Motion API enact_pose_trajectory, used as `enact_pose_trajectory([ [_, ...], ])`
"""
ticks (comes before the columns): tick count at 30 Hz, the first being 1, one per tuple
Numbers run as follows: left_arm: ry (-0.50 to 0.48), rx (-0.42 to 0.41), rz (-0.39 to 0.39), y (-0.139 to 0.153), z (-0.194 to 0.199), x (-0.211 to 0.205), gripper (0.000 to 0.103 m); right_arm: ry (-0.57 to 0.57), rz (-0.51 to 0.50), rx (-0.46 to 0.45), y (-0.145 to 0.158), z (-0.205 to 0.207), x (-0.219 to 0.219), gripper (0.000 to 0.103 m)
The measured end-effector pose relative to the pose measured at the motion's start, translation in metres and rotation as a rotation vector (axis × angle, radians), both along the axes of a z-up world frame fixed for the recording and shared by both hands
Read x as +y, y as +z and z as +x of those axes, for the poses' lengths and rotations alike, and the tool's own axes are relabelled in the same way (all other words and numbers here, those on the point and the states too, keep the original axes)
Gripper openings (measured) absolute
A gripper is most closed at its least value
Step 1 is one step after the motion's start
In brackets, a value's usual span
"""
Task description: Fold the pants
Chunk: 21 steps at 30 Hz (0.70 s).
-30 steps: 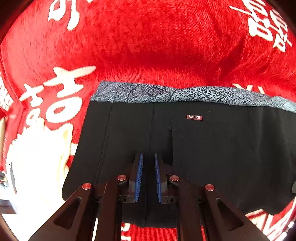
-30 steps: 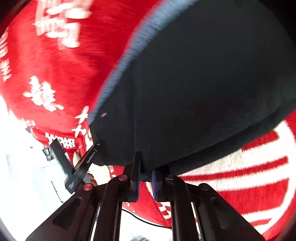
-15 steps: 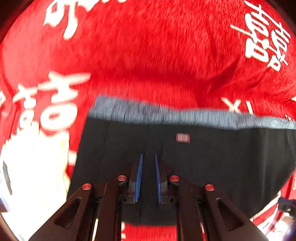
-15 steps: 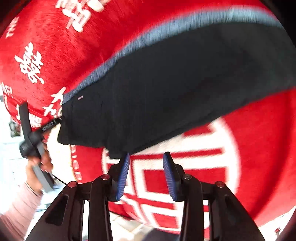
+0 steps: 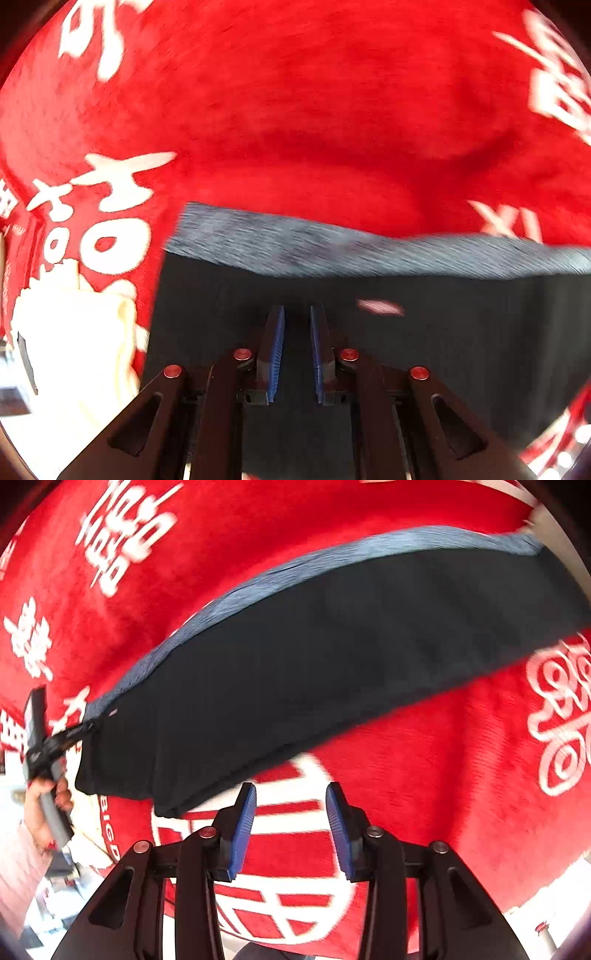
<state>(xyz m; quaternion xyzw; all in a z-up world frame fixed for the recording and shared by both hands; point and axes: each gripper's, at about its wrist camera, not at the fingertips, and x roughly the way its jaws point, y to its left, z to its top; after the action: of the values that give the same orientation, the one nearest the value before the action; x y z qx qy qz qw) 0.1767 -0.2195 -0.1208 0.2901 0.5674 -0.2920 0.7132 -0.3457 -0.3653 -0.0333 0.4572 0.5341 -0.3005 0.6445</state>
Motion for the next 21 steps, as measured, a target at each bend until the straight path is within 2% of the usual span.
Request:
enact_pose_trajectory([
  [6,-0.182,0.089,-0.099,0.038,-0.110,-0.057,0.016,-0.131,-0.059,0.008,0.017,-0.065,-0.035,0.046],
  [8,-0.207,0.158,-0.143,0.040,-0.149,-0.089,0.016,-0.158,-0.110,0.010,0.028,-0.083,-0.054,0.039],
  [9,-0.216,0.179,-0.156,0.039,-0.165,-0.104,0.016,-0.174,-0.133,0.009,0.032,-0.092,-0.067,0.029],
  [12,-0.205,0.214,-0.178,0.025,-0.210,-0.158,0.016,-0.181,-0.173,0.022,0.038,-0.106,-0.104,0.026],
  [15,-0.161,0.190,-0.177,0.003,-0.238,-0.193,0.016,-0.138,-0.180,-0.024,0.034,-0.096,-0.143,0.026],
  [18,-0.073,0.216,-0.141,-0.021,-0.251,-0.213,0.016,-0.040,-0.145,-0.085,0.017,-0.062,-0.165,0.026],
  [19,-0.044,0.206,-0.132,-0.028,-0.253,-0.214,0.016,-0.006,-0.140,-0.103,0.011,-0.053,-0.169,0.026],
  [20,-0.036,0.169,-0.163,-0.027,-0.257,-0.212,0.016,0.042,-0.135,-0.121,0.001,-0.040,-0.171,0.026],
  [21,-0.054,0.138,-0.163,-0.026,-0.262,-0.213,0.016,0.087,-0.134,-0.124,-0.010,-0.028,-0.173,0.026],
])
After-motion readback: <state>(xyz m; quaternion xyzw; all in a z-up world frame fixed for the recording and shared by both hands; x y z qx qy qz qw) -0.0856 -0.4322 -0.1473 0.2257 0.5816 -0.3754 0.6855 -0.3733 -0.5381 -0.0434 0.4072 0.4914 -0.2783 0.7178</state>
